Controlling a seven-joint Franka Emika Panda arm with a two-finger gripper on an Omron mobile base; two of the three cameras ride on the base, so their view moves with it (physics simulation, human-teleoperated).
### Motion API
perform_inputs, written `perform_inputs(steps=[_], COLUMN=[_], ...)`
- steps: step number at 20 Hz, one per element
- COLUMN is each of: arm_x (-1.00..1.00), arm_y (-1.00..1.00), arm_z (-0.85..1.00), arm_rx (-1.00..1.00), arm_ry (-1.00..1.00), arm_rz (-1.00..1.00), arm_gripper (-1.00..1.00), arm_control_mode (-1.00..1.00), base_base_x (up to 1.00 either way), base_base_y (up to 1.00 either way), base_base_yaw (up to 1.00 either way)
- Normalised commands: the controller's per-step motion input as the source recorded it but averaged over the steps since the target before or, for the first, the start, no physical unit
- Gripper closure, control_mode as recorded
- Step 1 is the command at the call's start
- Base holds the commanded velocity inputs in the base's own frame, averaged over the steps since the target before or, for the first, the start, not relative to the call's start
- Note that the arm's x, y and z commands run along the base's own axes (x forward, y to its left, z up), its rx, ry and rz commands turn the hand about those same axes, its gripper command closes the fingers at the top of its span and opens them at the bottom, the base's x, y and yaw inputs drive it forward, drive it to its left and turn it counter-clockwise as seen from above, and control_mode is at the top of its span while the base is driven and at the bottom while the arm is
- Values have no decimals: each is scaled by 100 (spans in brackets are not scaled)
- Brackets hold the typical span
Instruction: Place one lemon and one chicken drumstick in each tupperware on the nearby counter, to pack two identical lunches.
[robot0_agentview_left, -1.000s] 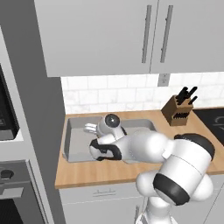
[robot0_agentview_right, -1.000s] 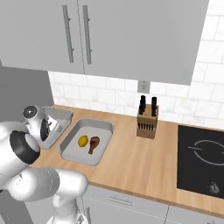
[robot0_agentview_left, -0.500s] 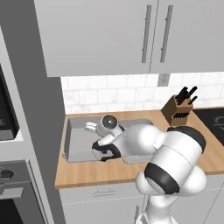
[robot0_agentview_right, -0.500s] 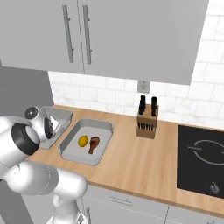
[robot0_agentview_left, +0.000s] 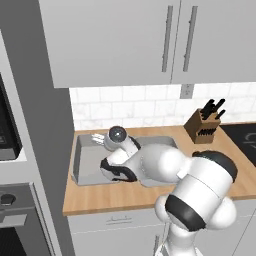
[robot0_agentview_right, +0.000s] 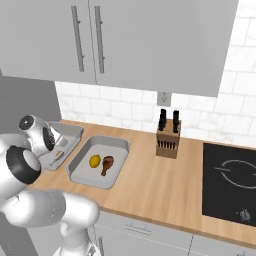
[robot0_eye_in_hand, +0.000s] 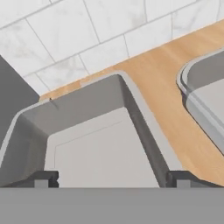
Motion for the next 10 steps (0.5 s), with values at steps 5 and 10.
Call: perform_inputs(steps=[5,10], arm_x=[-70,-87], arm_y=[-38,-70], arm_z=[59,40], arm_rx=[9,11], arm_ry=[6,2], arm_rz=[-1,0], arm_gripper=[-100,-100], arm_control_mode=[-100,-100], base_base_x=[0,0], base_base_y=[0,0], base_base_yaw=[0,0])
